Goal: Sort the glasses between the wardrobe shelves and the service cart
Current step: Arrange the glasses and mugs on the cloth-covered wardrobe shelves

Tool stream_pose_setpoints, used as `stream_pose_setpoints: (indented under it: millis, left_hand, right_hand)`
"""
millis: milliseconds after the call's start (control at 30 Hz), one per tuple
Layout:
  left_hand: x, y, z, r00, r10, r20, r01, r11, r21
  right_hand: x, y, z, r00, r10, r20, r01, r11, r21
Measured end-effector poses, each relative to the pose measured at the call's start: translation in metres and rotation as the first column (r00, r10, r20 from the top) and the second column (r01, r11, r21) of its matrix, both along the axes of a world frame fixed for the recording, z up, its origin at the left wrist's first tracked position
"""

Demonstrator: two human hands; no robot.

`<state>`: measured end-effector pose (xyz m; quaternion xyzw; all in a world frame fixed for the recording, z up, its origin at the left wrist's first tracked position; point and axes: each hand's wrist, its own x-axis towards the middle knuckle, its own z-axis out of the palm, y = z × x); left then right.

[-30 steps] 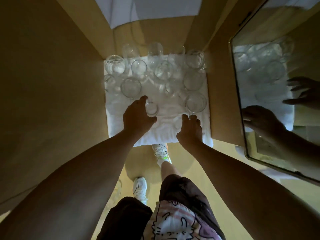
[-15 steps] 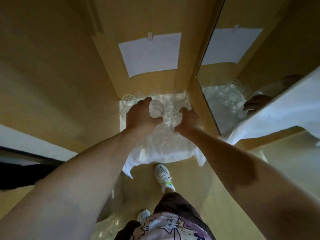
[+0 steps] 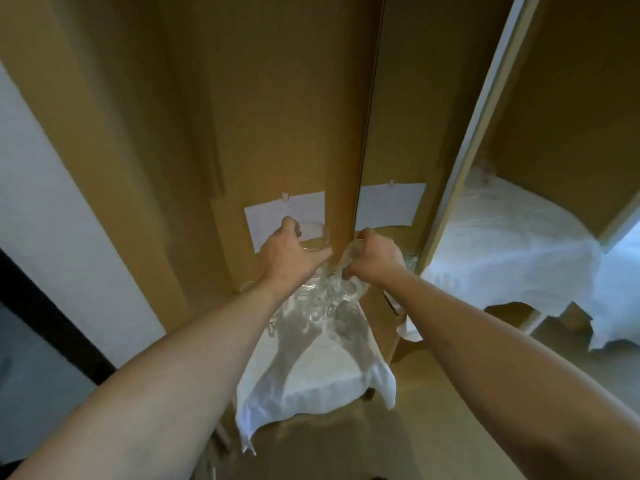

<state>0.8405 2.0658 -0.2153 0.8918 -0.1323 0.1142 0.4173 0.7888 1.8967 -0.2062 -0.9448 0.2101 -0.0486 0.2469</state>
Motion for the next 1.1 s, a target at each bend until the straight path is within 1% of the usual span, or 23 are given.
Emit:
stream_pose_setpoints:
  millis: [133, 267, 400, 567, 767, 867, 1100]
  left_hand:
    - [-0.02, -0.012, 0.02, 0.999, 0.029, 0.036, -0.029, 1.0, -0.008]
    - [-0.048, -0.034, 0.042, 0.994, 0.072, 0.081, -0.069, 0.997, -0.04]
    - [-0.096, -0.065, 0.064, 0.992, 0.114, 0.059, -0.11, 0.991, -0.078]
    - [-0.155, -0.112, 0.085, 0.992, 0.119, 0.053, -0.115, 0.991, -0.071]
    - [-0.208, -0.181, 0.1, 0.993, 0.114, -0.005, -0.114, 0.986, -0.121]
    - [-0.222, -0.216, 0.105, 0.997, 0.075, -0.034, -0.079, 0.991, -0.105]
    - [-0.227, -0.288, 0.114, 1.0, -0.015, -0.027, 0.012, 0.996, -0.086]
  right_hand:
    - [-0.026, -0.013, 0.025, 0.997, 0.005, 0.071, -0.004, 1.0, -0.014]
    - [-0.054, -0.043, 0.044, 0.99, 0.021, 0.137, -0.025, 0.999, 0.03]
    - [-0.094, -0.081, 0.063, 0.982, 0.025, 0.186, -0.045, 0.994, 0.104]
    - [-0.144, -0.137, 0.082, 0.972, -0.005, 0.233, -0.048, 0.974, 0.219]
    - [-0.196, -0.201, 0.092, 0.969, -0.014, 0.246, -0.045, 0.972, 0.23]
    - [-0.212, -0.231, 0.095, 0.968, -0.021, 0.25, -0.035, 0.975, 0.219]
    - [-0.226, -0.298, 0.098, 0.96, -0.121, 0.251, 0.079, 0.982, 0.173]
